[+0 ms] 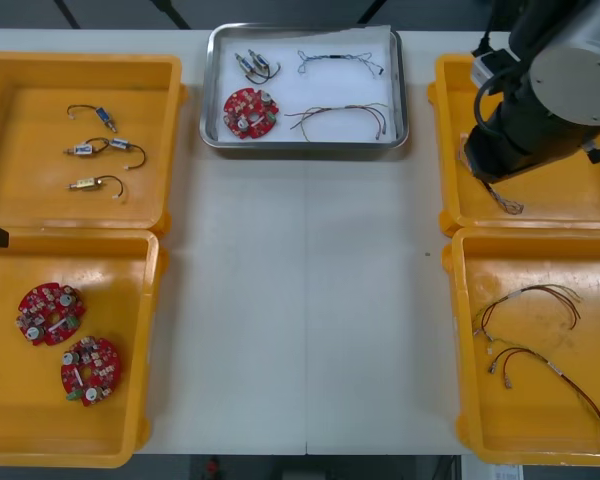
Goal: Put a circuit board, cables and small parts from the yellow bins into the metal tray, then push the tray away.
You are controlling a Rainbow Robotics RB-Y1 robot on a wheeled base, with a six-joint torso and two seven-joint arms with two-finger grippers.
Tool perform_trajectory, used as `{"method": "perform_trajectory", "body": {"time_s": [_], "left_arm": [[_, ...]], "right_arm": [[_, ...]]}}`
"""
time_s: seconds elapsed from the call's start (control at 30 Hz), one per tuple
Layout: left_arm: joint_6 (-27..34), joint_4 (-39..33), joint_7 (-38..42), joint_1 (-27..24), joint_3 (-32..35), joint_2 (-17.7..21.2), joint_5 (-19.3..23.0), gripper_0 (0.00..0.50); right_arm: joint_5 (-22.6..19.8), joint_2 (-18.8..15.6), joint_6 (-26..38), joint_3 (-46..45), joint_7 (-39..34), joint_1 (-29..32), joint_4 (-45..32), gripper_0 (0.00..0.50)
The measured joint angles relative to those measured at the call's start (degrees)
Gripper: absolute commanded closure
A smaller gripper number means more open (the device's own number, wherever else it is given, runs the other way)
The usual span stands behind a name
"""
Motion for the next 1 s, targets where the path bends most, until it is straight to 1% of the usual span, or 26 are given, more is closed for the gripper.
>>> {"method": "perform_trajectory", "body": {"time_s": [0.1, 0.17, 0.23, 0.33, 0.47, 0.63, 0.8, 1.0], "left_arm": [[0.0, 0.0, 0.0, 0.0, 0.0, 0.0, 0.0, 0.0], [0.0, 0.0, 0.0, 0.0, 0.0, 0.0, 0.0, 0.0], [0.0, 0.0, 0.0, 0.0, 0.0, 0.0, 0.0, 0.0], [0.0, 0.0, 0.0, 0.0, 0.0, 0.0, 0.0, 0.0], [0.0, 0.0, 0.0, 0.0, 0.0, 0.0, 0.0, 0.0], [0.0, 0.0, 0.0, 0.0, 0.0, 0.0, 0.0, 0.0], [0.0, 0.0, 0.0, 0.0, 0.0, 0.0, 0.0, 0.0], [0.0, 0.0, 0.0, 0.0, 0.0, 0.0, 0.0, 0.0]], "right_arm": [[-2.1, -2.6, 0.5, -4.3, -0.8, 4.3, -3.1, 0.0], [-3.6, -4.2, 0.8, -7.8, -2.7, 7.5, -5.0, 0.0], [-4.7, -5.3, 1.2, -11.3, -5.0, 10.7, -6.5, 0.0], [-6.7, -6.3, 1.6, -17.1, -5.5, 15.7, -8.0, 0.0], [-9.5, -6.6, 1.8, -25.2, -5.5, 22.2, -8.6, 0.0], [-11.0, -6.7, 1.9, -32.6, -5.5, 28.7, -8.6, 0.0], [-11.2, -6.7, 1.7, -36.2, -5.4, 33.0, -8.6, 0.0], [-11.4, -6.7, -0.8, -37.4, -3.4, 36.2, -7.7, 0.0]]}}
